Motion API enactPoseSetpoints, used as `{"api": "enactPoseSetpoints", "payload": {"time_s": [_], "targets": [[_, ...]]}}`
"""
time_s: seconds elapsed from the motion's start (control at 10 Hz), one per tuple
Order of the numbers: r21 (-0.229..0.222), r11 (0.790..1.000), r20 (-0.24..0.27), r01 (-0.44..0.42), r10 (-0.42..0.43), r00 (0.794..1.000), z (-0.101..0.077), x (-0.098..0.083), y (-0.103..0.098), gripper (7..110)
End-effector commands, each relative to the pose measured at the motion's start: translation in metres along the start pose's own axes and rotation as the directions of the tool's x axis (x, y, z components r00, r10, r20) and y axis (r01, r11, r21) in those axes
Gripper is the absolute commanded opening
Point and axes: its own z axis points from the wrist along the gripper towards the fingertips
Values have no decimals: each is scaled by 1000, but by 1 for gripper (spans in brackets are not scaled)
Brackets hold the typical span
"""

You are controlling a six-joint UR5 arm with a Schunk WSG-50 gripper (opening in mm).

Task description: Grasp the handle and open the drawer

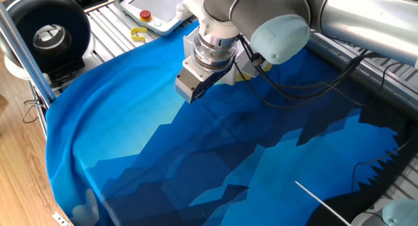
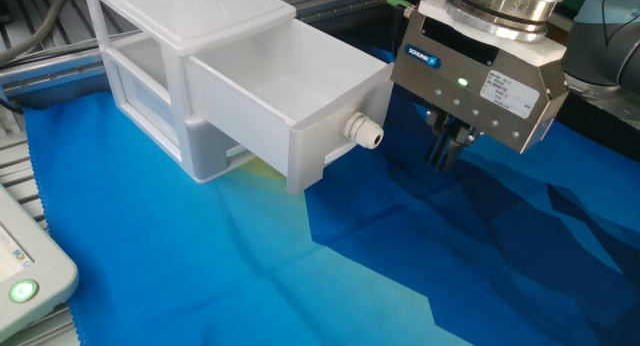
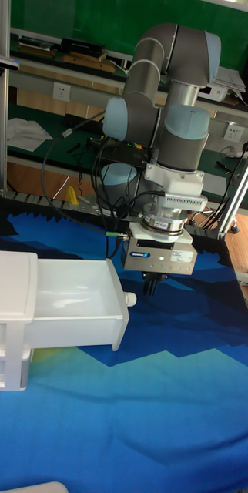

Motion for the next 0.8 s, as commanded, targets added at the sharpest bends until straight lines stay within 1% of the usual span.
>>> {"api": "enactPoseSetpoints", "payload": {"time_s": [0.0, 0.1, 0.3, 0.5, 0.7], "targets": [[40, 998, -89, -50, 54, 995, -3, 23, -10, 7], [24, 998, -103, -59, 61, 993, -3, 26, -5, 7], [12, 998, -112, -69, 70, 991, -3, 28, -2, 7], [17, 997, -110, -74, 76, 991, -3, 28, -3, 7], [11, 997, -102, -71, 71, 992, -3, 26, -2, 7]]}}
